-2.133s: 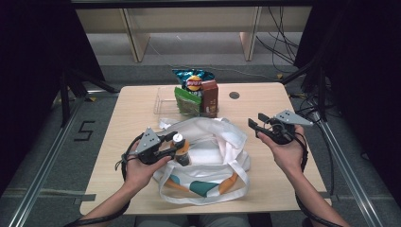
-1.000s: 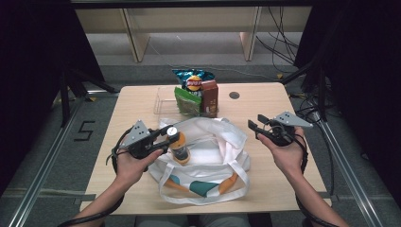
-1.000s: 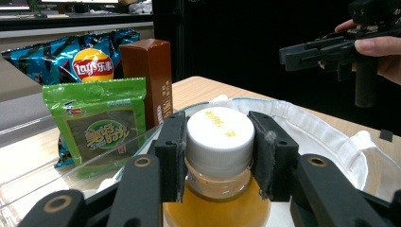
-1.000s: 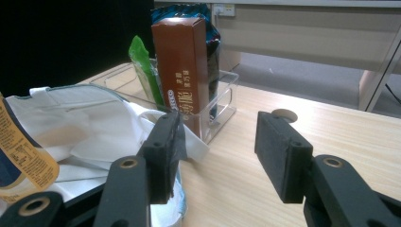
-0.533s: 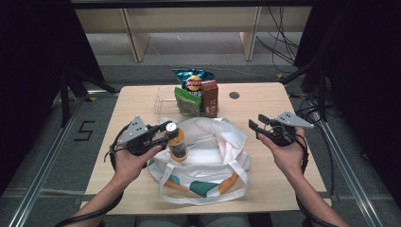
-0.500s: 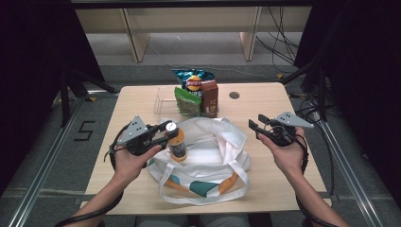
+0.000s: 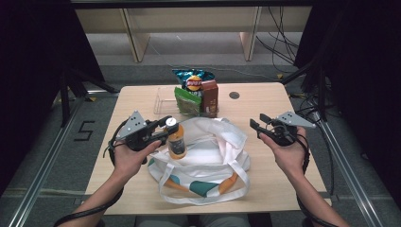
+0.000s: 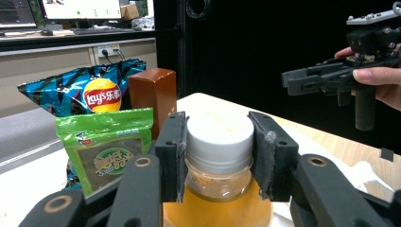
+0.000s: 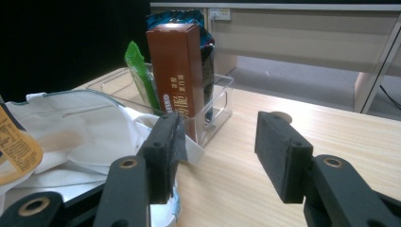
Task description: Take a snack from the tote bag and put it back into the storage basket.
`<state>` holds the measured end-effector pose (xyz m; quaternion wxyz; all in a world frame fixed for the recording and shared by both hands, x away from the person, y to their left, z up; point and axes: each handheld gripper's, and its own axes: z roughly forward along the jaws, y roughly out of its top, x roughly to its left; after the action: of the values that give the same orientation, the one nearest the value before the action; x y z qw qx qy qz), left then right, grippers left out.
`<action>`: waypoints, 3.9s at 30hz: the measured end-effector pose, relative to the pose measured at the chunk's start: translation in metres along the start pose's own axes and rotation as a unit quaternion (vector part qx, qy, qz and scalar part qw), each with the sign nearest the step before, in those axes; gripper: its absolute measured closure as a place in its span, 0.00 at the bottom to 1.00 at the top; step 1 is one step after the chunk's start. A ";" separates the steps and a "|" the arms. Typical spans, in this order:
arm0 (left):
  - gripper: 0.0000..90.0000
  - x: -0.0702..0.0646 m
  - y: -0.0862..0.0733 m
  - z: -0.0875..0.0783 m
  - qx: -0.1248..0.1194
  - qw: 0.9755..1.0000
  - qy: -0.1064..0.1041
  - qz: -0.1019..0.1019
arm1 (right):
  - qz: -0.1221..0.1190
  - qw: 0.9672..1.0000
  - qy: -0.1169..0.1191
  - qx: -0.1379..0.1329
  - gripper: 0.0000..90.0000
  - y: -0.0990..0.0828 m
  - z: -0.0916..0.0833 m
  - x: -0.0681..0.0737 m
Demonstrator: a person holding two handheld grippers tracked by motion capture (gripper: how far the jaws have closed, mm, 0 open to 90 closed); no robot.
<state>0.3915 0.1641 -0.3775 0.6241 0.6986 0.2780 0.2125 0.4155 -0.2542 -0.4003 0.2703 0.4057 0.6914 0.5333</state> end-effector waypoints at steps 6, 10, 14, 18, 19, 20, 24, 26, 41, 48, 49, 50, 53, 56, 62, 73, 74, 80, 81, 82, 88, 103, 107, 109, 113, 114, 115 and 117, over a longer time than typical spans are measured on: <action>0.65 0.003 0.005 -0.001 -0.005 1.000 0.005 0.001 | 0.005 1.000 0.001 0.005 0.57 -0.001 0.001 0.001; 0.65 0.005 0.008 -0.002 -0.006 1.000 0.008 0.000 | 0.007 1.000 0.004 0.006 0.57 -0.001 0.001 0.002; 0.65 0.007 0.011 -0.002 -0.010 1.000 0.010 0.000 | 0.005 1.000 0.002 0.005 0.57 -0.001 0.001 0.001; 0.65 0.008 0.013 -0.002 -0.011 1.000 0.010 0.002 | 0.008 1.000 -0.002 0.005 0.57 -0.002 0.001 0.002; 0.65 0.008 0.014 -0.002 -0.011 1.000 0.010 0.001 | 0.000 1.000 0.000 0.004 0.57 -0.002 0.001 0.001; 0.65 0.008 0.014 -0.002 -0.011 1.000 0.010 0.000 | -0.001 1.000 0.001 0.005 0.57 -0.002 0.001 0.001; 0.65 0.009 0.017 -0.002 -0.014 1.000 0.009 0.001 | -0.002 1.000 -0.002 0.001 0.57 -0.002 0.002 0.001; 0.65 0.009 0.018 -0.002 -0.015 1.000 0.009 0.000 | -0.002 1.000 -0.002 0.002 0.57 -0.002 0.002 0.001; 0.65 0.012 0.026 -0.003 -0.023 1.000 0.009 0.003 | 0.000 1.000 0.001 -0.002 0.57 -0.002 0.001 0.001; 0.65 0.014 0.031 -0.004 -0.026 1.000 0.013 0.004 | -0.001 1.000 -0.005 -0.003 0.57 -0.003 0.002 0.001; 0.65 0.014 0.031 -0.004 -0.027 1.000 0.013 0.004 | -0.002 1.000 -0.004 0.002 0.57 -0.002 0.001 0.001; 0.65 0.014 0.032 -0.004 -0.027 1.000 0.012 0.004 | -0.001 1.000 -0.004 0.002 0.57 -0.002 0.001 0.001; 0.65 0.015 0.033 -0.003 -0.028 1.000 0.011 0.006 | 0.006 1.000 -0.001 0.003 0.57 -0.003 0.001 0.002; 0.65 0.015 0.035 -0.002 -0.028 1.000 0.011 0.005 | 0.004 1.000 -0.002 0.002 0.57 -0.003 0.001 0.001; 0.65 0.016 0.039 -0.002 -0.032 0.999 0.010 0.006 | 0.003 1.000 -0.003 0.000 0.57 -0.003 0.001 0.000; 0.65 0.019 0.044 0.000 -0.035 0.999 0.012 0.007 | 0.004 1.000 -0.004 0.004 0.57 -0.005 0.002 0.001; 0.65 0.020 0.045 0.000 -0.035 0.999 0.012 0.007 | 0.004 1.000 -0.006 0.001 0.57 -0.005 0.003 0.001; 0.65 0.021 0.051 0.000 -0.039 0.999 0.010 0.011 | 0.009 1.000 -0.004 0.001 0.56 -0.007 0.003 0.002; 0.65 0.021 0.051 0.000 -0.040 0.999 0.009 0.012 | 0.015 1.000 -0.006 0.003 0.56 -0.008 0.003 0.003; 0.65 0.021 0.052 0.001 -0.041 0.999 0.009 0.012 | 0.014 1.000 -0.007 0.005 0.56 -0.008 0.003 0.004; 0.65 0.023 0.055 0.001 -0.043 0.999 0.011 0.012 | 0.013 1.000 -0.010 0.007 0.56 -0.009 0.004 0.003; 0.65 0.028 0.068 0.003 -0.048 0.999 0.010 0.017 | 0.005 1.000 -0.006 0.001 0.56 -0.008 0.005 0.000; 0.65 0.029 0.071 0.003 -0.048 0.999 0.010 0.019 | 0.006 1.000 -0.005 0.008 0.56 -0.008 0.004 -0.001; 0.65 0.030 0.072 0.004 -0.048 0.999 0.010 0.019 | 0.004 1.000 -0.009 0.009 0.56 -0.008 0.004 -0.001; 0.65 0.031 0.075 0.004 -0.051 0.998 0.012 0.019 | 0.005 1.000 -0.008 0.009 0.56 -0.008 0.004 -0.001; 0.65 0.031 0.076 0.005 -0.053 0.998 0.012 0.019 | 0.003 1.000 -0.007 0.007 0.56 -0.009 0.005 -0.001; 0.65 0.032 0.076 0.005 -0.055 0.998 0.012 0.019 | 0.009 1.000 -0.007 0.008 0.56 -0.009 0.005 -0.001; 0.65 0.033 0.077 0.005 -0.055 0.998 0.013 0.019 | 0.010 1.000 -0.007 0.007 0.56 -0.009 0.005 0.000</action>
<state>0.4288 0.1767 -0.3033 0.6537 0.6655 0.2606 0.2489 0.4170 -0.2530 -0.4100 0.2666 0.4179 0.6896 0.5280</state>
